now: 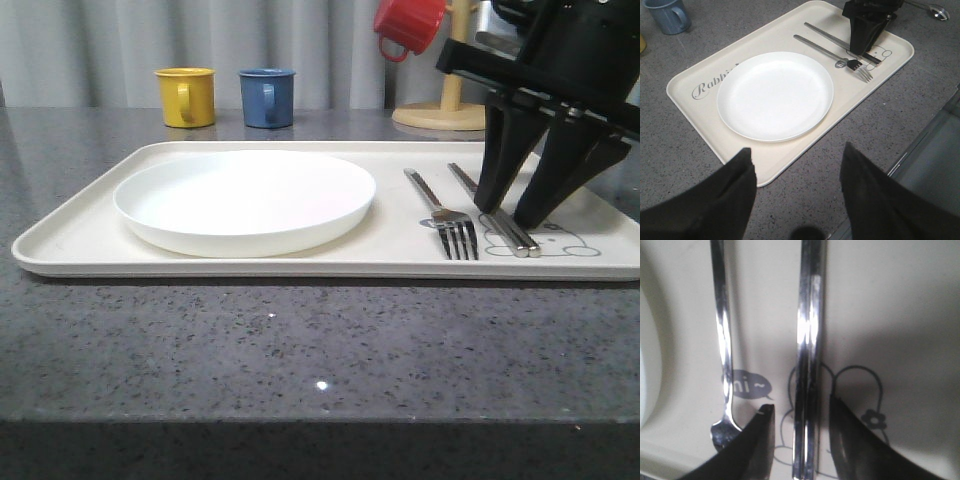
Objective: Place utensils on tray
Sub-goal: 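Place the chopsticks on the tray beside the fork and release, then grasp the steel spoon with the right gripper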
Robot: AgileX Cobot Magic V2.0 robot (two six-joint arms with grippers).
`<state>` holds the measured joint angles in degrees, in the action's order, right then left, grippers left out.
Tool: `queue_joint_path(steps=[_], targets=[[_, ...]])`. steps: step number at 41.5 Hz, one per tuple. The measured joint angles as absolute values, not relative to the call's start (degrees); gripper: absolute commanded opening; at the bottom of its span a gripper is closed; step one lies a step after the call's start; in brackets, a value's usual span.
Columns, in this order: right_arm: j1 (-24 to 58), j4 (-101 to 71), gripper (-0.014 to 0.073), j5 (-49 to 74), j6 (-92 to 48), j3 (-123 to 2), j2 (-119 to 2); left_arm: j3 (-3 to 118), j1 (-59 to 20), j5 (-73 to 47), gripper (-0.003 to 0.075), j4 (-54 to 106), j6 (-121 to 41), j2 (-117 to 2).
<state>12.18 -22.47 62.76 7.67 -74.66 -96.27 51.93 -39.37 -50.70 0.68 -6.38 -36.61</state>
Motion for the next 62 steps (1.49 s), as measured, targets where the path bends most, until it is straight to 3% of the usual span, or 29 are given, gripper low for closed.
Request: queue_joint_path(steps=[16,24,37,62], targets=[[11.57,-10.09,0.0311,66.64,0.60,-74.66,-76.85,51.93,-39.37,-50.70,0.0364,0.68,-6.38,-36.61],[2.12,-5.41,0.0309,71.07,0.00,-74.66,-71.89,51.93,-39.37,-50.70,0.0364,0.68,-6.38,-36.61],[-12.81,-4.11,0.0309,71.36,-6.49,-74.66,-76.84,51.93,-39.37,-50.70,0.0364,0.68,-6.38,-36.61],[-13.65,-4.21,0.0309,68.66,-7.61,-74.66,-93.83,51.93,-39.37,-50.70,0.0364,0.68,-6.38,-36.61]])
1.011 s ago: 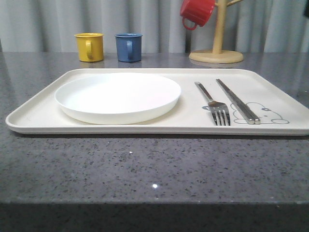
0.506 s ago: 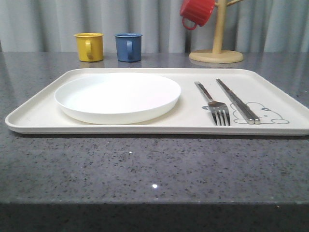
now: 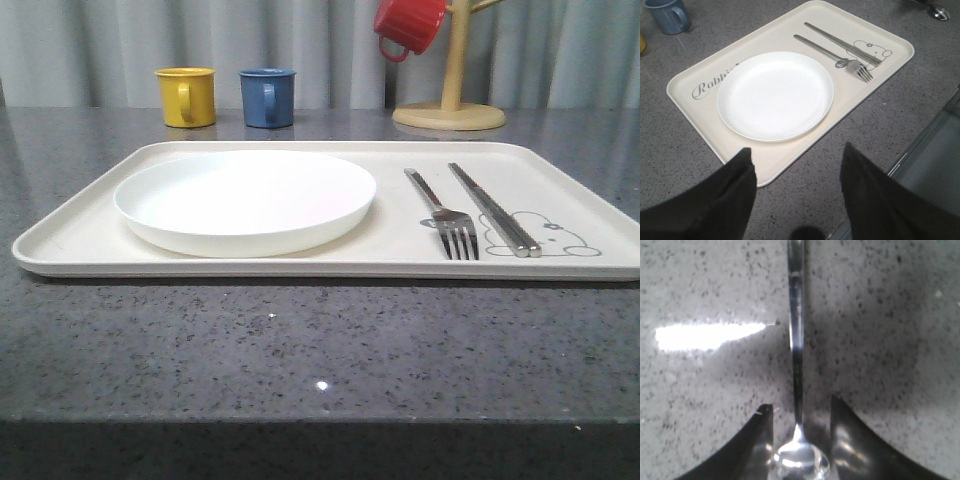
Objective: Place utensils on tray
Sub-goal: 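Grasp the steel spoon with the right gripper, then lower the spoon onto the tray beside the chopsticks and release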
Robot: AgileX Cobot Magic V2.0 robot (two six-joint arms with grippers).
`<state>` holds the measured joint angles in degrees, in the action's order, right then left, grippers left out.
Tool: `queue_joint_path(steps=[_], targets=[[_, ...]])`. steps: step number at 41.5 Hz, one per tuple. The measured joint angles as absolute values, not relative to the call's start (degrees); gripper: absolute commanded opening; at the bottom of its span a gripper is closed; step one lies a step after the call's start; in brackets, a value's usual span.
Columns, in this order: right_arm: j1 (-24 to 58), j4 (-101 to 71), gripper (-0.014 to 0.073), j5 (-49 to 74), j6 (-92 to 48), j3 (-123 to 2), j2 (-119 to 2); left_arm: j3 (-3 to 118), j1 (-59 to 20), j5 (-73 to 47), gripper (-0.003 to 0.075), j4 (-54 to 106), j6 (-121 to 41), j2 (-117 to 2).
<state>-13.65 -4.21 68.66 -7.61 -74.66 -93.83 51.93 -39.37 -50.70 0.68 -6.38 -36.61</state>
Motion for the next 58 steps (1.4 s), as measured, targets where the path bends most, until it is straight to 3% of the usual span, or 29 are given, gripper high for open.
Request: queue_joint_path(steps=[9,17,21,36,46,58], targets=[[-13.65,-4.70,0.0278,67.10,-7.65,-74.66,-96.14,51.93,-39.37,-50.70,0.0364,0.68,-6.38,-36.61],[-13.65,-5.17,0.0074,67.03,-7.75,-74.66,-96.38,51.93,-39.37,-50.70,0.0364,0.68,-6.38,-36.61],[-13.65,-5.57,0.0025,67.03,-7.75,-74.66,-96.38,51.93,-39.37,-50.70,0.0364,0.68,-6.38,-36.61],[-13.65,-6.25,0.0021,68.34,-7.75,-74.66,-95.99,51.93,-39.37,-50.70,0.0364,0.68,-6.38,-36.61],[-13.25,-8.39,0.0021,69.25,-7.75,-74.66,-89.69,51.93,-39.37,-50.70,0.0364,0.68,-6.38,-36.61],[-1.63,-12.48,0.0021,70.35,-7.54,-74.66,-85.59,51.93,-39.37,-50.70,0.0364,0.68,-6.38,-36.61]])
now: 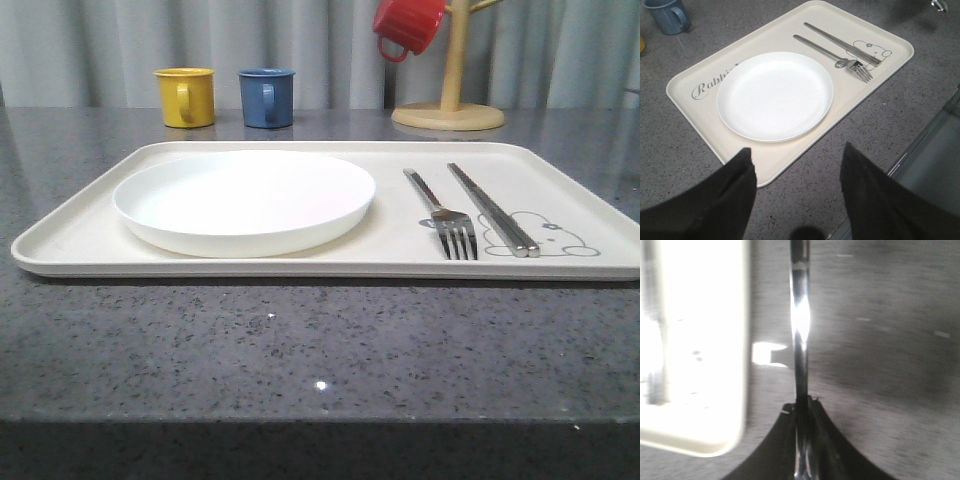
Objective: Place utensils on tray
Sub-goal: 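Lower the spoon onto the tray beside the chopsticks and release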
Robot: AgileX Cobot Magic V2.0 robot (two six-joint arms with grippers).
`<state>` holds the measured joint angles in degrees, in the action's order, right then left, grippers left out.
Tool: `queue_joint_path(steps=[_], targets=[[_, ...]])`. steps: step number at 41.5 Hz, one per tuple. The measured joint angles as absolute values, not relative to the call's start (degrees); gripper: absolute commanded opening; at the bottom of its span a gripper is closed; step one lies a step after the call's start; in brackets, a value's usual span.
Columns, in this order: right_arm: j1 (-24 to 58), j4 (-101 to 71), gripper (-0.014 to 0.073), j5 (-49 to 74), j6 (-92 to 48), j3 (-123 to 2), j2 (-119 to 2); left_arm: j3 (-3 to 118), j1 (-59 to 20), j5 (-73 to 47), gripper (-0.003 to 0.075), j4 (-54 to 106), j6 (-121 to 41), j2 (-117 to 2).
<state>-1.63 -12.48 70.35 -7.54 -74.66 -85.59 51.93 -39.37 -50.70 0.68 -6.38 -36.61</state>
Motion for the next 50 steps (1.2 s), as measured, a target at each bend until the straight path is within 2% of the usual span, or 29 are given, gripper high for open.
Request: queue_joint_path(steps=[9,32,35,42,45,50], targets=[[6.77,-16.62,0.0021,68.53,-2.62,-74.66,-87.81,51.93,-39.37,-50.70,0.0364,0.68,-6.38,-36.61],[7.83,-18.72,0.0031,59.89,3.13,-74.66,-97.05,51.93,-39.37,-50.70,0.0364,0.68,-6.38,-36.61],[7.83,-18.72,0.0064,59.60,3.22,-74.66,-97.05,51.93,-39.37,-50.70,0.0364,0.68,-6.38,-36.61],[7.83,-18.72,0.0230,57.75,3.34,-74.66,-97.19,51.93,-39.37,-50.70,0.0364,0.68,-6.38,-36.61],[7.83,-18.72,0.0276,57.63,3.34,-74.66,-97.19,51.93,-39.37,-50.70,0.0364,0.68,-6.38,-36.61],[7.83,-18.72,0.0288,57.34,3.34,-74.66,-97.19,51.93,-39.37,-50.70,0.0364,0.68,-6.38,-36.61]])
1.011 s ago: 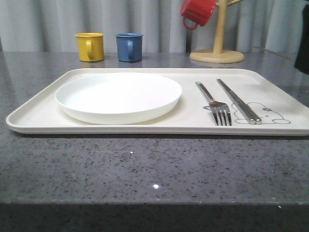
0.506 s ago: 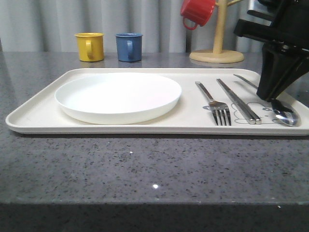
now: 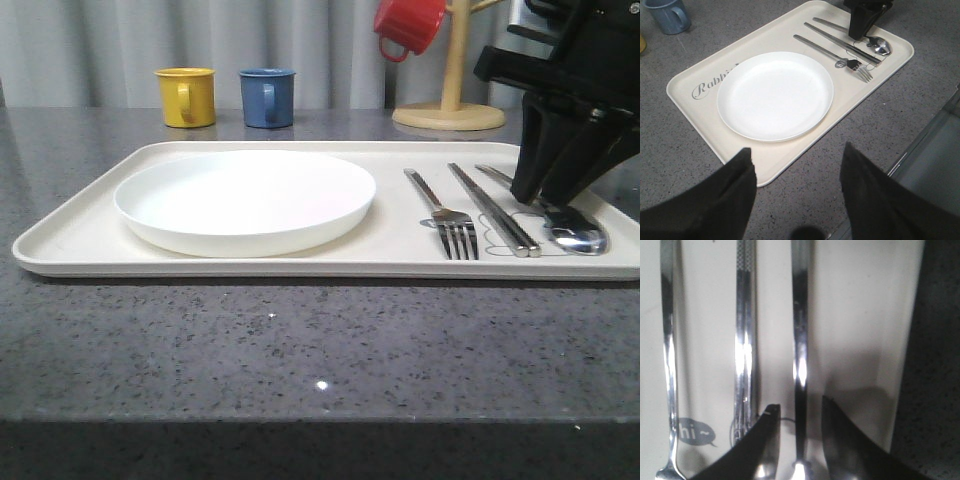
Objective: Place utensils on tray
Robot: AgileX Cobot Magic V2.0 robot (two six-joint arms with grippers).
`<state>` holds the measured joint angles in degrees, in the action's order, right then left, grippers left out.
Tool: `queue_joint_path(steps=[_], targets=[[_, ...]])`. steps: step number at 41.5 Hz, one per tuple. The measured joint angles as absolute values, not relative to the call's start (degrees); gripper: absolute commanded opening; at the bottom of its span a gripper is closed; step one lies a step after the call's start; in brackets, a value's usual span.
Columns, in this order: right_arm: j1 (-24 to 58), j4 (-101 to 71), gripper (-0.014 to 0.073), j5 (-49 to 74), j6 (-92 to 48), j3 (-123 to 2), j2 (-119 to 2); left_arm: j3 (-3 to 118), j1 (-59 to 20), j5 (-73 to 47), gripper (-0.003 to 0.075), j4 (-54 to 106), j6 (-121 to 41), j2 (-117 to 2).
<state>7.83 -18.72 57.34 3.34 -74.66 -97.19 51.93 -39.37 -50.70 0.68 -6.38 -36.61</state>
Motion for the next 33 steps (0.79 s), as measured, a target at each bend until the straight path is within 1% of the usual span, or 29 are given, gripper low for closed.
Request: queue_joint_path(steps=[5,11,24,33], targets=[[7.83,-17.15,0.0289,56.63,3.34,-74.66,-95.61,51.93,-39.37,-50.70,0.0364,0.68,-6.38,-36.61],[7.83,-14.57,0.0289,56.75,1.46,-74.66,-89.54,51.93,-39.37,-50.70,0.0364,0.68,-6.38,-36.61],[7.83,-6.48,0.0289,64.78,-1.00,-74.66,-69.29,51.93,-39.37,-50.70,0.0364,0.68,-6.38,-36.61],[7.83,-5.52,0.0289,69.29,-1.23,-73.91,-54.25,51.93,-39.37,-50.70,0.0364,0.68,-6.38,-36.61]])
